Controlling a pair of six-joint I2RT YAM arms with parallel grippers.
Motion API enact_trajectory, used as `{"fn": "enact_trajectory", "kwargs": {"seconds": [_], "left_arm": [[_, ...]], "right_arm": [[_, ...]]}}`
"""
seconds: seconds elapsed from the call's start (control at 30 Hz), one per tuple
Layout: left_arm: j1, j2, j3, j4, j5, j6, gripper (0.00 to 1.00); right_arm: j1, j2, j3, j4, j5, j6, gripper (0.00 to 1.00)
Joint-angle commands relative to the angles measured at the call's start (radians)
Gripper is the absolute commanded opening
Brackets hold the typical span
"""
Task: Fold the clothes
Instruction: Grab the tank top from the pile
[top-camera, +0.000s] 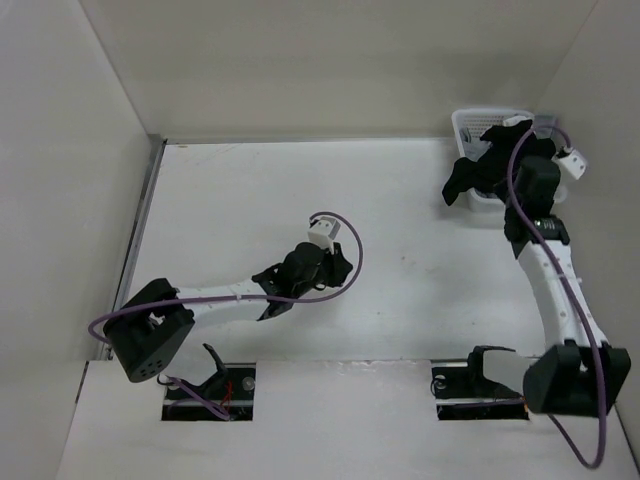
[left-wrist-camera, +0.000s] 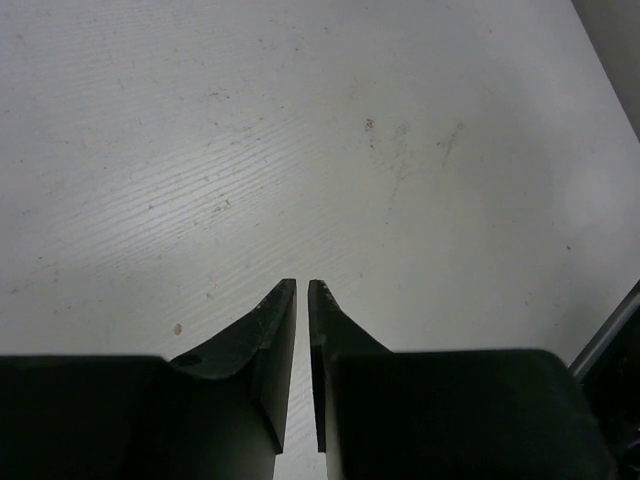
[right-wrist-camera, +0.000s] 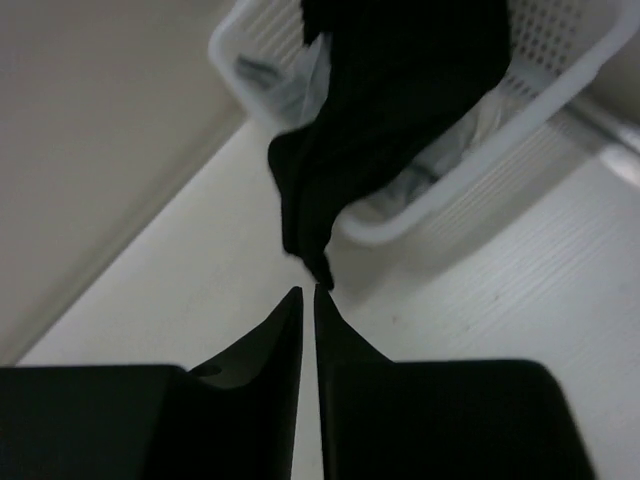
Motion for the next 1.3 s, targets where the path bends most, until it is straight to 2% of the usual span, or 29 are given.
{"fn": "enact_trajectory", "kwargs": {"seconds": [0.0, 0.1, 0.2, 0.4, 0.63, 0.73, 0.87, 0.97, 1.0, 1.07, 1.27], "left_arm": [[0.002, -0.038, -0.013, 0.087, 0.019, 0.021, 0.15], [0.017, -0.022, -0.015, 0.096, 0.019, 0.009, 0.34], [0.026, -0.012, -0.022, 0.115, 0.019, -0.002, 0.45], [0.046, -0.012, -0.044, 0.151, 0.019, -0.016, 0.52], [0.046, 0.028, -0.044, 0.187, 0.042, -0.023, 0.54], [0.046, 0.041, -0.041, 0.194, 0.053, -0.025, 0.54], [0.046, 0.049, -0.041, 0.201, 0.053, -0.027, 0.54], [0.049, 0.055, -0.041, 0.201, 0.053, -0.027, 0.53], [0.049, 0.055, -0.039, 0.201, 0.053, -0.027, 0.53], [0.051, 0.058, -0.039, 0.202, 0.053, -0.027, 0.53], [0.048, 0.074, -0.031, 0.208, 0.054, -0.027, 0.52]], "right_arm": [[-0.13, 0.138, 0.107, 0.14, -0.047, -0.045, 0.2], [-0.213, 0.326, 0.232, 0.16, -0.125, -0.057, 0.45], [-0.238, 0.498, 0.343, 0.131, -0.159, -0.086, 0.58], [-0.243, 0.705, 0.431, 0.136, -0.259, -0.082, 0.65], [-0.238, 0.79, 0.445, 0.232, -0.336, -0.02, 0.65], [-0.247, 0.813, 0.451, 0.246, -0.342, 0.015, 0.61], [-0.261, 0.853, 0.474, 0.251, -0.368, 0.05, 0.48], [-0.264, 0.859, 0.468, 0.261, -0.367, 0.069, 0.19], [-0.263, 0.845, 0.452, 0.281, -0.359, 0.07, 0.13], [-0.26, 0.795, 0.407, 0.341, -0.342, 0.066, 0.09], [-0.26, 0.559, 0.255, 0.462, -0.262, 0.063, 0.08]]}}
